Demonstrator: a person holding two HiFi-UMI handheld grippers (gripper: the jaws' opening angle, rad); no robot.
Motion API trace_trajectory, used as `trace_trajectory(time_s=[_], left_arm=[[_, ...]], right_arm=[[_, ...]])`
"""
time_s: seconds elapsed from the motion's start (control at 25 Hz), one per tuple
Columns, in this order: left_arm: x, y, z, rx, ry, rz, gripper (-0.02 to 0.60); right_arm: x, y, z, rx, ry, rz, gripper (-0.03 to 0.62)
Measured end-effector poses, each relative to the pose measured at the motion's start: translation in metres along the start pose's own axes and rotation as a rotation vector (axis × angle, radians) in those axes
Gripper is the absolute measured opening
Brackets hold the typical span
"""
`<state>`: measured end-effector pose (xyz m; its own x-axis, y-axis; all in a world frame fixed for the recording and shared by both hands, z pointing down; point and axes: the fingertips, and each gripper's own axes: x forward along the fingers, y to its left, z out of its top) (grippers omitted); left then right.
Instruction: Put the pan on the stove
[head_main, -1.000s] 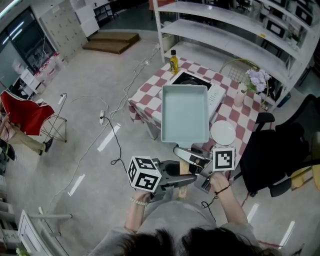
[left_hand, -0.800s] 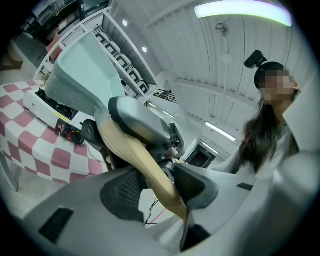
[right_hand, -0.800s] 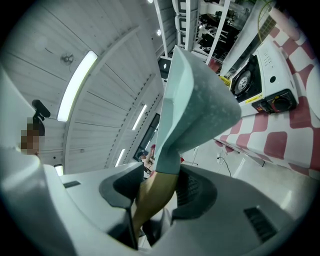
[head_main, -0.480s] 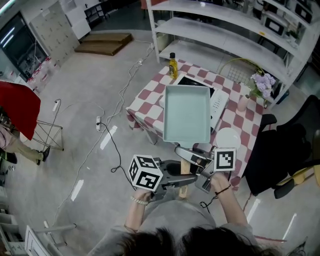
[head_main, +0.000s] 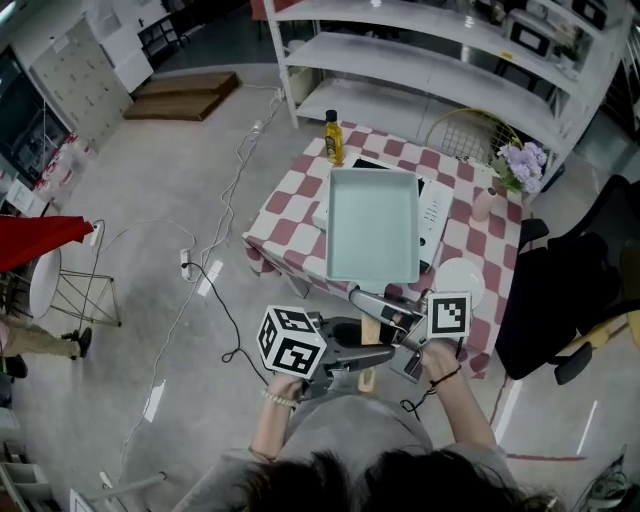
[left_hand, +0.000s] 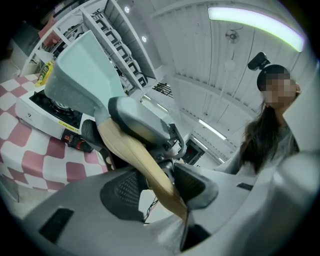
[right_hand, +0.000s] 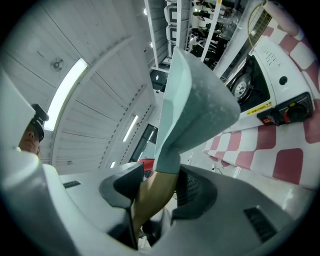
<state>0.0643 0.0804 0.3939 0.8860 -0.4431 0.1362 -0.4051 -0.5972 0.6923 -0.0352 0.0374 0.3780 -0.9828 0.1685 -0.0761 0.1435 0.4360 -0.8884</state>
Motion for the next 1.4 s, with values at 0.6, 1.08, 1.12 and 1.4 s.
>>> trace_trajectory(time_s=[0.6,1.08,1.12,1.4], left_arm=[[-0.028,0.033,0.010,0.021,0.077,-0.053,0.199],[-0.027,0.052,0.019,-0.003,0.104,-0.077,0.199],[-0.026,0.055,0.021,-0.007,0.105,-0.078,0.199],[-0.023,0.083,0.042,-0.024,0.126,-0.079,0.199]], right_arm=[[0.031,-0.024,0.020,-0.002,-0.096,-0.022,0.193],[0.032,-0.043,0.036,0.030,-0.136,-0.038,0.193],[0.033,-0.045,0.038,0.035,-0.138,-0.041,0.193],[0.039,-0.066,0.068,0.053,-0.157,-0.034,0.192]])
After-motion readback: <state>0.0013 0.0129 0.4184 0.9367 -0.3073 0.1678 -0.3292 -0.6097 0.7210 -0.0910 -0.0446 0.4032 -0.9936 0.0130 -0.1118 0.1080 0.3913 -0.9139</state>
